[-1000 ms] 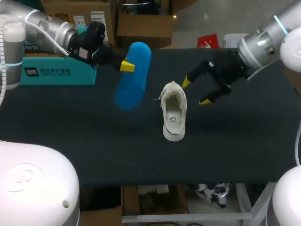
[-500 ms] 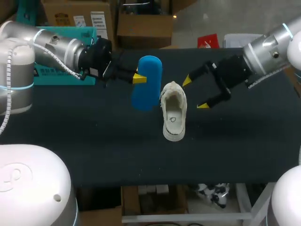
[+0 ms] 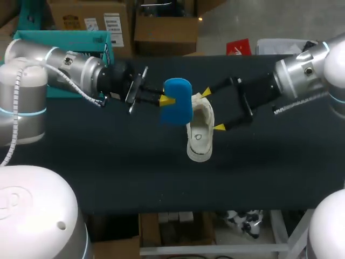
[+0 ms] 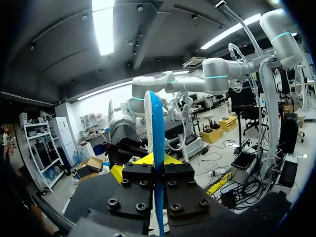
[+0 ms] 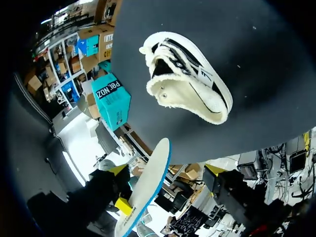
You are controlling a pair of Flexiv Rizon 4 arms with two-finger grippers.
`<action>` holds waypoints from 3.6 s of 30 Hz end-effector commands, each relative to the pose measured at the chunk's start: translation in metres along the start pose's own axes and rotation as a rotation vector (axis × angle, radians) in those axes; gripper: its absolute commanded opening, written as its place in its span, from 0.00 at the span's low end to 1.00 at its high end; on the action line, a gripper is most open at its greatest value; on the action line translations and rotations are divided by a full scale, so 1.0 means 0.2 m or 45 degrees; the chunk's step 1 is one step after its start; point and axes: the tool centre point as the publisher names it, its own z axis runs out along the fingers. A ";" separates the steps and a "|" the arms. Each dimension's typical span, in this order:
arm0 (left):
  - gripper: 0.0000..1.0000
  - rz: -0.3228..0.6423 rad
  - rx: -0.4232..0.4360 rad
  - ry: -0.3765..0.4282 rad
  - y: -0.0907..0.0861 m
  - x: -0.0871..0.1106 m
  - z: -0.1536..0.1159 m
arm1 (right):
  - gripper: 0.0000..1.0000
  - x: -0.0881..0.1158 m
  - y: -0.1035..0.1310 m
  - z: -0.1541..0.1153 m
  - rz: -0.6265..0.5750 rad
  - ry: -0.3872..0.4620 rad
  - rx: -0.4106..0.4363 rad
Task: Open the shoe tongue, take the insole out of the shoe, put the insole back into the shoe, and pack the shoe into the shoebox
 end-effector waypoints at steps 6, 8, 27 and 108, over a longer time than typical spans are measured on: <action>0.00 0.131 0.031 -0.119 0.04 0.03 0.14 | 0.95 -0.09 -0.02 0.05 0.213 0.085 0.010; 0.00 0.159 0.032 -0.141 0.05 0.04 0.16 | 0.91 -0.09 -0.02 0.05 0.221 0.095 0.016; 0.00 0.250 0.074 -0.249 0.14 0.05 0.25 | 0.44 -0.08 0.00 0.12 0.215 0.177 0.131; 1.00 -0.115 -0.553 0.995 0.36 -0.19 -0.29 | 0.00 -0.13 -0.03 0.12 0.155 0.150 0.359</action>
